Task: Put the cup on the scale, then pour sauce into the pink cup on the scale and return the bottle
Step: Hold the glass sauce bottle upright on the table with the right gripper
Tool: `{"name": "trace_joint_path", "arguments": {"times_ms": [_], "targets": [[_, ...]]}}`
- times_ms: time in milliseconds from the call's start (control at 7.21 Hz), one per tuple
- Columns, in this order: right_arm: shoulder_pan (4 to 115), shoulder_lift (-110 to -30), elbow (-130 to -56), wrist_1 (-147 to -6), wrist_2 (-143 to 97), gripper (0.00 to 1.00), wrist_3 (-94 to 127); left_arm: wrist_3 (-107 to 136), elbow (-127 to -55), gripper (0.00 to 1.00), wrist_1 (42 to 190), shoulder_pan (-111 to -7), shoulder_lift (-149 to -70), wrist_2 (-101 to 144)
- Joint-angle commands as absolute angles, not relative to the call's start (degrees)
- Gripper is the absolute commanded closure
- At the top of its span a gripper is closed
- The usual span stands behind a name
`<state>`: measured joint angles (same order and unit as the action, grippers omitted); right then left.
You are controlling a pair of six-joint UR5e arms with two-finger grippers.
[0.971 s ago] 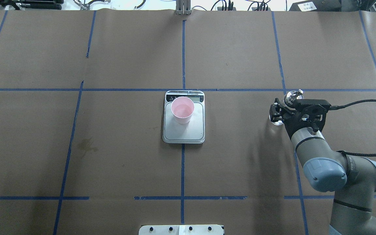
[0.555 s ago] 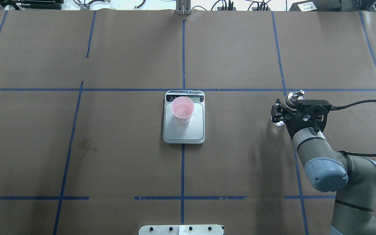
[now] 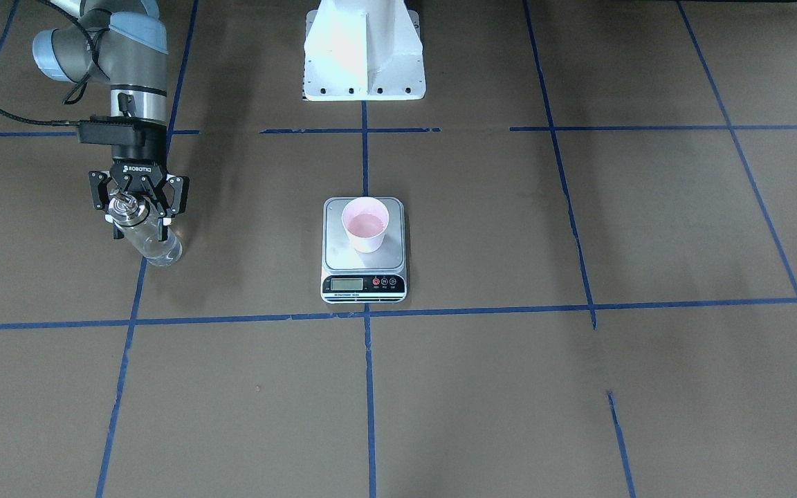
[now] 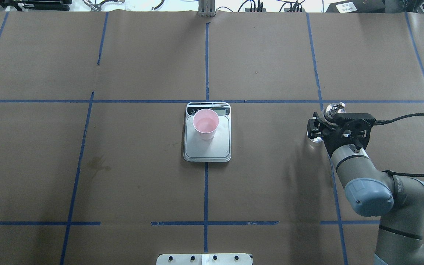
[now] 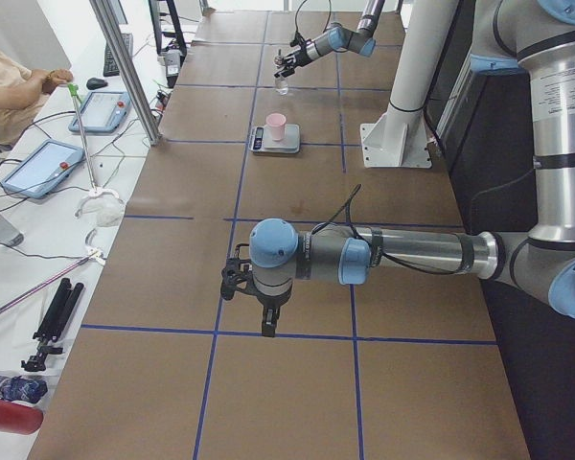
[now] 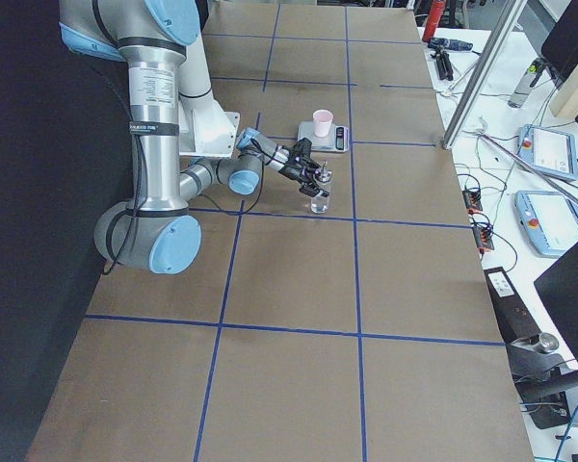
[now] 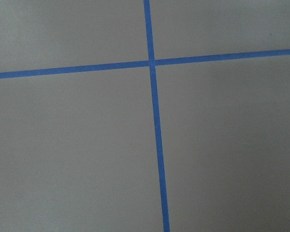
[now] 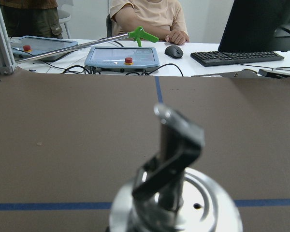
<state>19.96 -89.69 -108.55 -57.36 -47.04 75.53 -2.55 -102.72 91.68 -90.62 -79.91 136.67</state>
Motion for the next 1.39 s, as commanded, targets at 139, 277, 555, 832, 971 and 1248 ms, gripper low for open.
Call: {"name": "trace_joint_path", "arguments": {"times_ms": [139, 277, 555, 832, 971, 1248], "targets": [[19.95, -89.65, -108.63, -57.31, -47.11, 0.47, 75.76, -2.55, -102.66, 0.00, 91.76, -90.62, -79.98, 136.67], [19.95, -89.65, -108.63, -57.39, -47.11, 0.36, 75.76, -2.55, -102.66, 0.00, 91.67, -90.62, -79.98, 136.67], [19.95, -89.65, -108.63, -57.30, -47.11, 0.04, 75.76, -2.55, -102.66, 0.00, 91.67, -90.53, -79.98, 136.67], [19.95, -89.56, -108.63, -57.30, -47.11, 0.02, 75.76, -2.55, -102.66, 0.00, 91.67, -90.53, -79.98, 136.67], [19.86, -89.56, -108.63, -57.30, -47.11, 0.01, 75.76, -2.55, -102.66, 0.00, 91.67, -90.53, -79.98, 136.67], [19.95, -89.73, -108.02, -57.30, -47.11, 0.00, 75.76, -2.46, -102.66, 0.00, 91.67, -90.53, -80.33, 136.67]]}}
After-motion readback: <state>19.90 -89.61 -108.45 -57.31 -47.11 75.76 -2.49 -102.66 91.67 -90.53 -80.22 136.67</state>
